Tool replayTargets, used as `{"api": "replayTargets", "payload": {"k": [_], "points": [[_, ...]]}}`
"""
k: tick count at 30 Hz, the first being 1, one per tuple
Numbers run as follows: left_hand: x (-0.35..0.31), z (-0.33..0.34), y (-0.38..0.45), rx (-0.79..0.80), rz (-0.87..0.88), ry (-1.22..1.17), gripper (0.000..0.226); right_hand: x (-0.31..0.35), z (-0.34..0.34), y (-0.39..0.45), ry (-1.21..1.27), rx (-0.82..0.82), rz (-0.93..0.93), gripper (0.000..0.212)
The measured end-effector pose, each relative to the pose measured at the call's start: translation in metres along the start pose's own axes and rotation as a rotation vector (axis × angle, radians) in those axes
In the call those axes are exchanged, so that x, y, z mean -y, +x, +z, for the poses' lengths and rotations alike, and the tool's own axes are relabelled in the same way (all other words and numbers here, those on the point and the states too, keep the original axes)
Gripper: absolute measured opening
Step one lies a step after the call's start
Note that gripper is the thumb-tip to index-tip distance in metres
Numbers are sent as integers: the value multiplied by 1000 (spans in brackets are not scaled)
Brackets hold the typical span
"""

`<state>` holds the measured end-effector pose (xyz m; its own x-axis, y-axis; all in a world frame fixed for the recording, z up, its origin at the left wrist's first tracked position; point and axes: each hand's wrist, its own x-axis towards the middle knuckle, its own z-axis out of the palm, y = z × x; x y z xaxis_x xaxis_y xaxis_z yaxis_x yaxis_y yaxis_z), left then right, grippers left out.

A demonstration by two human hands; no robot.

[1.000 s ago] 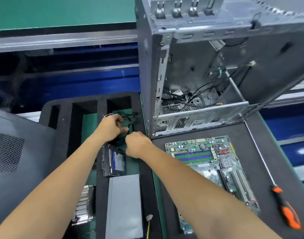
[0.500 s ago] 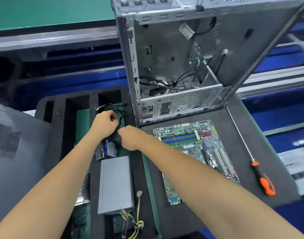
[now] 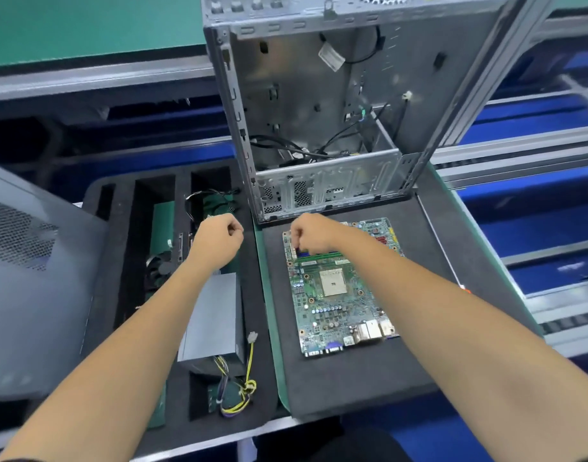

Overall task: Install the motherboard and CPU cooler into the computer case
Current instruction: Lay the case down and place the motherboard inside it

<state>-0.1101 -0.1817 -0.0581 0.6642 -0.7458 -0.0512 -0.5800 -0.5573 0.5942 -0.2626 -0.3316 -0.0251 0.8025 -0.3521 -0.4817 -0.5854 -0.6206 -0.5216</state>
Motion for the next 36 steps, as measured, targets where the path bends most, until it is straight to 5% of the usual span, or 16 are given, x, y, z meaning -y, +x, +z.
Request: {"api": "replayTargets", "payload": {"k": [6, 11, 24, 28, 31, 36], "points": [[-23, 26, -14, 48, 26, 4, 13, -38, 10, -20, -103, 17, 82, 7], [-40, 45, -25, 56, 83, -13, 15, -51, 20, -30, -159, 44, 25, 25], [-46, 41, -43, 80, 0, 68, 14, -52, 23, -29, -381, 20, -84, 25], [-22, 24, -50, 25, -67, 299, 11, -42, 18, -27, -515, 51, -76, 28], [-4, 15, -55, 73, -204, 603, 40, -31, 19, -24, -620, 75, -37, 41], [6, 5, -53, 181, -429, 560, 84, -4, 9, -14, -702, 235, 17, 37]]}}
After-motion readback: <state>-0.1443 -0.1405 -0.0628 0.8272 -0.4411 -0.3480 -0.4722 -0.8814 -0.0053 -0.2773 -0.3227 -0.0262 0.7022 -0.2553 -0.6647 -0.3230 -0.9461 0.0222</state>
